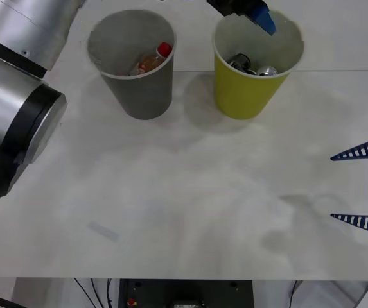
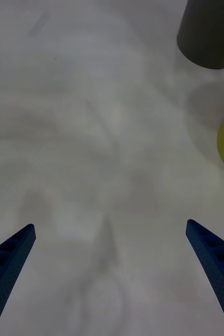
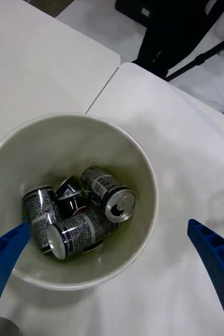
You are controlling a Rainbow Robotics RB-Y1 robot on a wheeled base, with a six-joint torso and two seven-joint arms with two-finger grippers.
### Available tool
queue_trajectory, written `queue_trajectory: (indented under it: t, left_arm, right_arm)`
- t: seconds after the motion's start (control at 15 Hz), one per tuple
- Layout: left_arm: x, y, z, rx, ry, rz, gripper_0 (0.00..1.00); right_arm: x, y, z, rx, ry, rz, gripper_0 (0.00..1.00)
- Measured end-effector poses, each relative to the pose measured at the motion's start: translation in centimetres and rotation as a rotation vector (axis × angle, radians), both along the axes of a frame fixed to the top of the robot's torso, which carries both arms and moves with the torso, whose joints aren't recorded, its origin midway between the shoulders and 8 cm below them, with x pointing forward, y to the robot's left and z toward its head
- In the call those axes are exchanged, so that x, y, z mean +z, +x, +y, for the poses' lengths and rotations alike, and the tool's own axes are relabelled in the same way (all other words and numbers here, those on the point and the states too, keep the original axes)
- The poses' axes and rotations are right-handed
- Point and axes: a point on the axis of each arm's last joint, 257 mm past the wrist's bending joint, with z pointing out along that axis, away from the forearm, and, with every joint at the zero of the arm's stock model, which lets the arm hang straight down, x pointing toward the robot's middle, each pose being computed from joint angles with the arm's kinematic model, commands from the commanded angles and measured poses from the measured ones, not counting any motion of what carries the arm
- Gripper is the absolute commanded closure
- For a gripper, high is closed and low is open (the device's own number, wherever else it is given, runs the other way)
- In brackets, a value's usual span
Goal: Put the can into the green bin and the plastic bottle into the gray bin
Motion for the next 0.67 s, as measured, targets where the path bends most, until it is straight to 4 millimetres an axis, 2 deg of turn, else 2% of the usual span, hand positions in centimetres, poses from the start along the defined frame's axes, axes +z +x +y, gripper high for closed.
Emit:
queue_trajectory:
  t: [0.33, 0.67]
  left_arm:
    - [1.7, -0.9, 6.9, -0.034, 0.049, 0.018, 0.00]
    - [1.3, -2.4, 14.8, -0.038, 0.061, -0.002, 0.00]
  right_arm:
    - [0.0, 0.0, 0.0, 0.000, 0.000, 0.000, 0.00]
    - [0.0, 0.0, 0.0, 0.000, 0.000, 0.000, 0.00]
